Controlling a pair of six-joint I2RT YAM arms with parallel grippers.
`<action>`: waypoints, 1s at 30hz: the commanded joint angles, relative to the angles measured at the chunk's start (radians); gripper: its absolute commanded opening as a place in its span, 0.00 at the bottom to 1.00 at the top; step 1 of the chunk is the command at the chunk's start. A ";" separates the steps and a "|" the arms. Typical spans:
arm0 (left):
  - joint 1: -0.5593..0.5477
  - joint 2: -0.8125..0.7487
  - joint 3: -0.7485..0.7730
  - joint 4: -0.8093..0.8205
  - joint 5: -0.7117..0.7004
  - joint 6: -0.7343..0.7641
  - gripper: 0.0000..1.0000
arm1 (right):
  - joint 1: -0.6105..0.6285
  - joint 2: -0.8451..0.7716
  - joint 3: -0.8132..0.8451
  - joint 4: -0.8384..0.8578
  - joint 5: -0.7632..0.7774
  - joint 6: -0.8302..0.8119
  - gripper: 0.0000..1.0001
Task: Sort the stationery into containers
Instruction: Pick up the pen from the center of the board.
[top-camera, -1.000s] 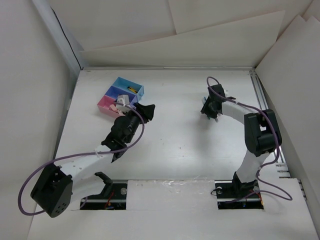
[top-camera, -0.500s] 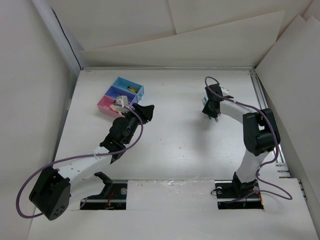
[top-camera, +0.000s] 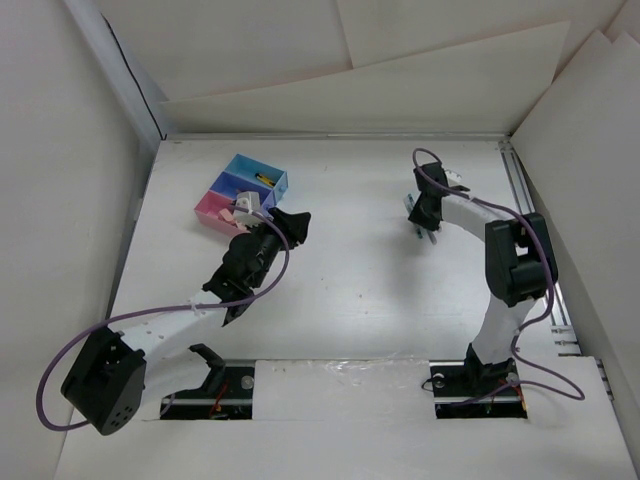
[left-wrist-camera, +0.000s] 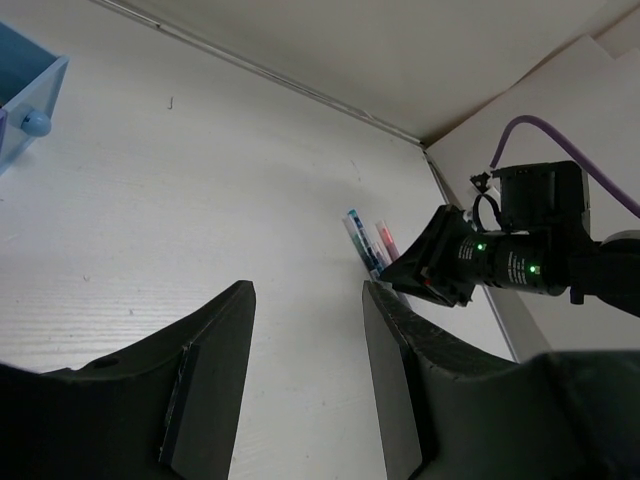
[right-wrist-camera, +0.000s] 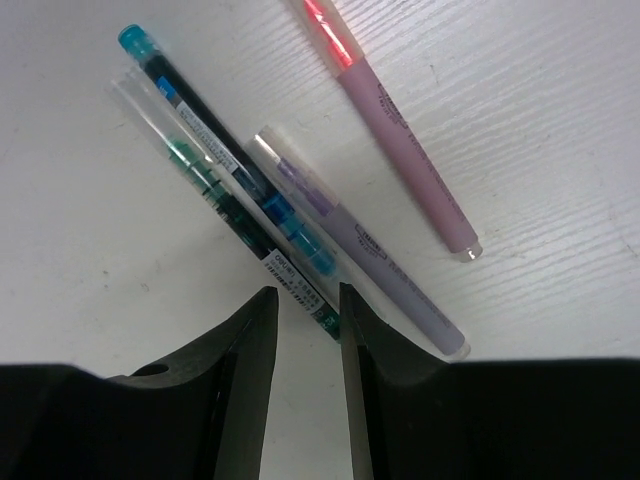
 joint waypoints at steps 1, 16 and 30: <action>0.004 -0.002 -0.003 0.049 0.012 0.008 0.43 | 0.005 0.008 0.059 -0.049 -0.012 -0.029 0.37; 0.004 -0.022 -0.003 0.040 0.012 -0.001 0.43 | 0.034 0.059 0.113 -0.114 -0.031 -0.060 0.42; 0.013 -0.022 -0.003 0.040 0.012 -0.010 0.43 | 0.127 0.059 0.088 -0.104 -0.091 -0.060 0.30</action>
